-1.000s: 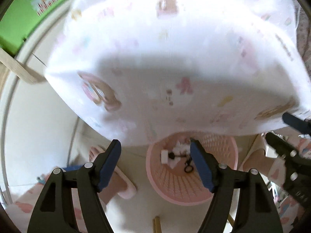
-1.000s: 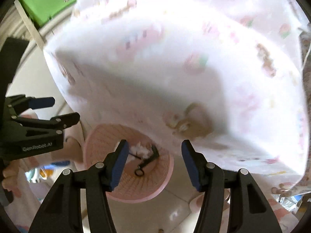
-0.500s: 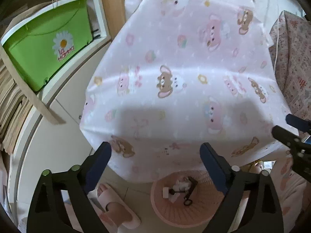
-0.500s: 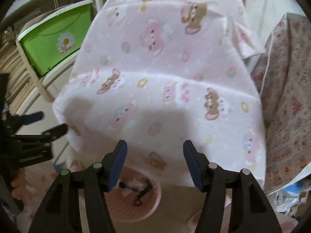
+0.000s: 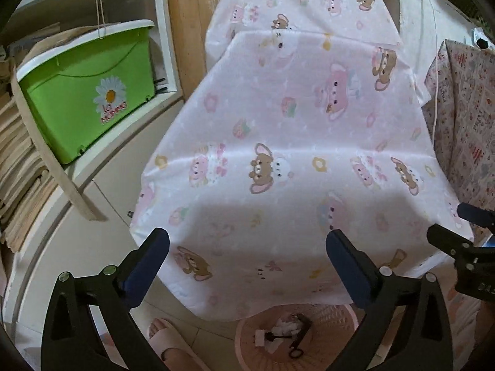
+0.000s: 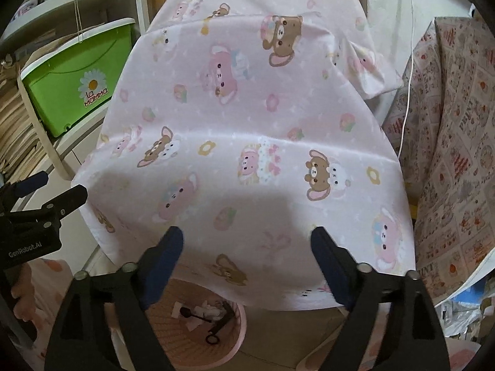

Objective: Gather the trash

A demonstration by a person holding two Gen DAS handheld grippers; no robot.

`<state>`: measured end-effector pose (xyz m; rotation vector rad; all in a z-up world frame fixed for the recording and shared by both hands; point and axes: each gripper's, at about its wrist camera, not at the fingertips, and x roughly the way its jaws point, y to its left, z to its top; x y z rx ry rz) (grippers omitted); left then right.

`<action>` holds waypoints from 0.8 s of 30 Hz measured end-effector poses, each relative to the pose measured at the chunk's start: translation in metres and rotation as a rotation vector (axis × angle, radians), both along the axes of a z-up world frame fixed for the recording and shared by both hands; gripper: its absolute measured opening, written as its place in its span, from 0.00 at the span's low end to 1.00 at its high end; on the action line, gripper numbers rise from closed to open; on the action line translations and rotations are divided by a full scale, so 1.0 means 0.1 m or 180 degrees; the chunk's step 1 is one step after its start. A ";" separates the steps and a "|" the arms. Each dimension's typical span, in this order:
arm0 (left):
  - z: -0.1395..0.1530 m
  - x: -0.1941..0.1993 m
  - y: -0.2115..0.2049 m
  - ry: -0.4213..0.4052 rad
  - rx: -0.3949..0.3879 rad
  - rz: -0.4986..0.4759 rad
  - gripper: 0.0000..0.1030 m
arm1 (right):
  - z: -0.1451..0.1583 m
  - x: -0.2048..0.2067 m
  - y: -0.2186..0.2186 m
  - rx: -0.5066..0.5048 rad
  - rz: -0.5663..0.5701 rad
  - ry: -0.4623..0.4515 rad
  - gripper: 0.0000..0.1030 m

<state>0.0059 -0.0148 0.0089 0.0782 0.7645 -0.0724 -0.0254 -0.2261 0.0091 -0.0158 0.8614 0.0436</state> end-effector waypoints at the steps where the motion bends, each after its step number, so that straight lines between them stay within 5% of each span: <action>1: -0.01 0.00 0.00 0.0009 -0.0012 -0.0008 0.97 | -0.01 0.00 -0.01 -0.0020 -0.0031 0.0007 0.84; 24: -0.17 0.02 -0.06 0.0143 0.0023 -0.0003 0.98 | -0.05 0.03 -0.07 -0.0095 -0.0233 0.0025 0.85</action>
